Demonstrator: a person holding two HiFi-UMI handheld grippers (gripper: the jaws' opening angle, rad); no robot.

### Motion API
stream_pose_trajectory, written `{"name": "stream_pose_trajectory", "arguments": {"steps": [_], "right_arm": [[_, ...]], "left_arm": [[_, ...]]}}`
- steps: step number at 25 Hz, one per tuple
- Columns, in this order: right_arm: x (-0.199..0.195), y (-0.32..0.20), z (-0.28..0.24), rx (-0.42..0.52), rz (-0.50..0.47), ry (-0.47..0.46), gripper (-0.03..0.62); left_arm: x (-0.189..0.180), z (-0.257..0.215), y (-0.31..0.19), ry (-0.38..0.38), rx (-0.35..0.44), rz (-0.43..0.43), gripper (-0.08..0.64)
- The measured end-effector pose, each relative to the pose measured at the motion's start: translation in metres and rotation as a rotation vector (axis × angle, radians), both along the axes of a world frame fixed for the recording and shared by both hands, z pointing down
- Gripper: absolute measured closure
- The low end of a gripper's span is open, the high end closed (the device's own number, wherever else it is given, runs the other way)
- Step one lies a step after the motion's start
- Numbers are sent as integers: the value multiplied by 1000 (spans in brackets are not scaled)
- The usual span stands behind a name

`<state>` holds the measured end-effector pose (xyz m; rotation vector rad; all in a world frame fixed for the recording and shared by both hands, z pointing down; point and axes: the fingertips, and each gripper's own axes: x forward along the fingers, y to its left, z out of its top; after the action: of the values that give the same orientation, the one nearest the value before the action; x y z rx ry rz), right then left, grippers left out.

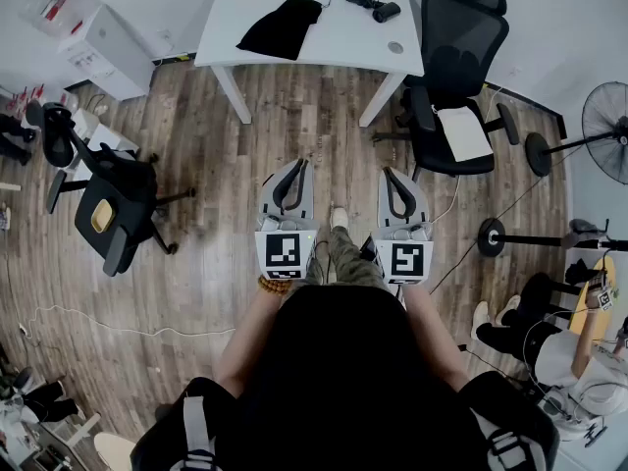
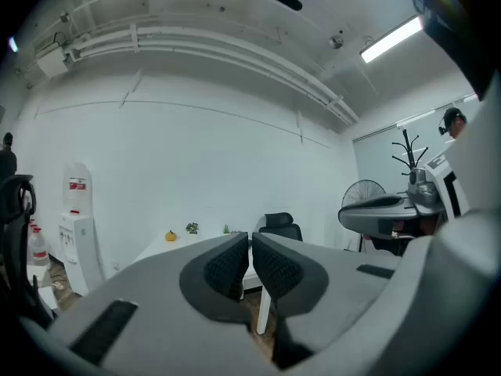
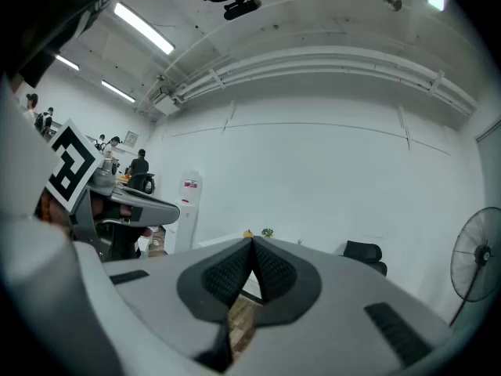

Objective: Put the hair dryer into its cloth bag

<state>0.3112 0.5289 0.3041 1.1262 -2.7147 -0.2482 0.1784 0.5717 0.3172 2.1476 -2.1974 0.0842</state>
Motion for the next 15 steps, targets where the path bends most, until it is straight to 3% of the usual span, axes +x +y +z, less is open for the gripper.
{"name": "stream_pose_trajectory", "arguments": {"steps": [3, 8, 15], "right_arm": [[-5, 3, -7, 45, -21, 18, 561], [-10, -3, -4, 39, -29, 10, 561], [-32, -35, 14, -74, -105, -38, 560]], "left_arm": [[1, -1, 2, 6, 0, 10, 523], [-2, 2, -7, 10, -7, 3, 523], [-18, 9, -38, -16, -42, -26, 523]]}}
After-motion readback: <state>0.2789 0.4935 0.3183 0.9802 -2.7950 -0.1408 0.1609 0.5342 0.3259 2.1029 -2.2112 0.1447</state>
